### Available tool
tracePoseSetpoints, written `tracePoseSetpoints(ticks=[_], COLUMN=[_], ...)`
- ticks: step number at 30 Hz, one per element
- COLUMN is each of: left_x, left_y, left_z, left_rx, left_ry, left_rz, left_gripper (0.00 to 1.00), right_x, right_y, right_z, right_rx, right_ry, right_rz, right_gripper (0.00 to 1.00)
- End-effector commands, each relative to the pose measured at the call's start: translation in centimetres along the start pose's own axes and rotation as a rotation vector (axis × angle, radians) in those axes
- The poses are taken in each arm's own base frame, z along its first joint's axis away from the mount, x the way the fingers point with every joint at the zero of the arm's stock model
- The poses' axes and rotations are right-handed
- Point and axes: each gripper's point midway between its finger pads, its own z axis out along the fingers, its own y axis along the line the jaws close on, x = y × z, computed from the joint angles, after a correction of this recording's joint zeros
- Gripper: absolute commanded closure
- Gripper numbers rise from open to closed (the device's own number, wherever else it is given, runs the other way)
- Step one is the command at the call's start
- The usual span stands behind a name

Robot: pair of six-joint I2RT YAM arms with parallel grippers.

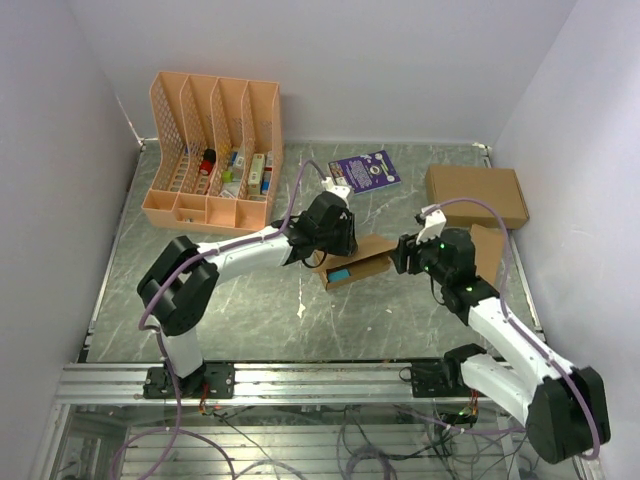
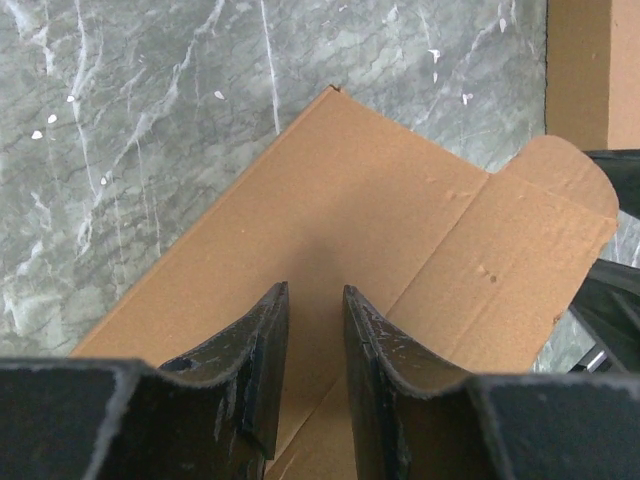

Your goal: Fold the paper box

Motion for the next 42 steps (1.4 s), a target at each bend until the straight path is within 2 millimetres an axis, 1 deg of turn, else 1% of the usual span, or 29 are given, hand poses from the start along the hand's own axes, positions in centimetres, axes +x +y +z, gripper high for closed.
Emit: tracePoseSetpoints(ticks=[1,5,7,9,10,12,13,15,17,18,19,20,23,27,32,35,39,42], left_x=[0.8,1.0,1.3,1.4,1.6,1.8,1.9,2.1,2.2,2.2,2.3,2.3,2.4,2.8,3.6,4.1,5.1,5.9], left_y=[0.0,0.0,0.0,-0.1,-0.1,0.0,0.1,0.0,0.2,0.2,0.2,0.1,0.0,0.2,0.4,0.7,1.3,1.8], left_z=[0.3,0.4,0.5,0.5,0.5,0.5,0.4,0.3,0.2,0.2,0.2,0.1,0.1,0.2,0.5,0.7,0.9,1.1], left_rx=[0.024,0.032,0.036,0.041,0.045,0.049,0.049,0.054,0.054,0.055,0.057,0.060,0.067,0.070,0.077,0.075,0.062,0.055], left_ry=[0.029,0.038,0.047,0.048,0.051,0.052,0.052,0.050,0.050,0.050,0.051,0.050,0.044,0.050,0.062,0.068,0.080,0.090], left_rz=[0.000,-0.004,-0.005,-0.007,-0.008,-0.011,-0.013,-0.012,-0.013,-0.014,-0.014,-0.015,-0.018,-0.021,-0.031,-0.038,-0.048,-0.057], left_gripper=[0.61,0.62,0.62,0.63,0.63,0.63,0.63,0.63,0.63,0.63,0.63,0.63,0.63,0.63,0.63,0.63,0.63,0.63], right_x=[-2.8,-3.9,-4.0,-4.8,-5.3,-5.6,-5.4,-4.4,-3.4,-3.2,-2.3,-1.8,-0.6,0.8,3.7,5.0,5.5,5.1], right_y=[2.0,3.0,4.1,4.8,5.5,6.2,6.6,7.5,7.7,7.7,7.5,7.4,6.8,6.3,5.1,4.6,4.3,4.3], right_z=[-2.5,-4.1,-4.8,-5.2,-5.6,-5.4,-5.2,-4.6,-3.6,-2.9,-2.1,-1.5,0.1,1.3,2.7,3.1,3.3,3.3], right_rx=[-0.136,-0.194,-0.261,-0.308,-0.358,-0.418,-0.455,-0.547,-0.615,-0.643,-0.660,-0.679,-0.684,-0.680,-0.624,-0.604,-0.589,-0.599], right_ry=[-0.055,-0.058,-0.033,-0.028,-0.018,0.016,0.045,0.129,0.215,0.244,0.294,0.319,0.365,0.407,0.487,0.537,0.553,0.543], right_rz=[-0.101,-0.113,-0.142,-0.156,-0.167,-0.154,-0.149,-0.139,-0.136,-0.124,-0.100,-0.087,-0.073,-0.060,-0.040,-0.029,-0.030,-0.030], right_gripper=[0.48,0.54,0.55,0.57,0.57,0.57,0.56,0.56,0.60,0.64,0.73,0.77,0.87,0.92,0.95,0.96,0.96,0.95])
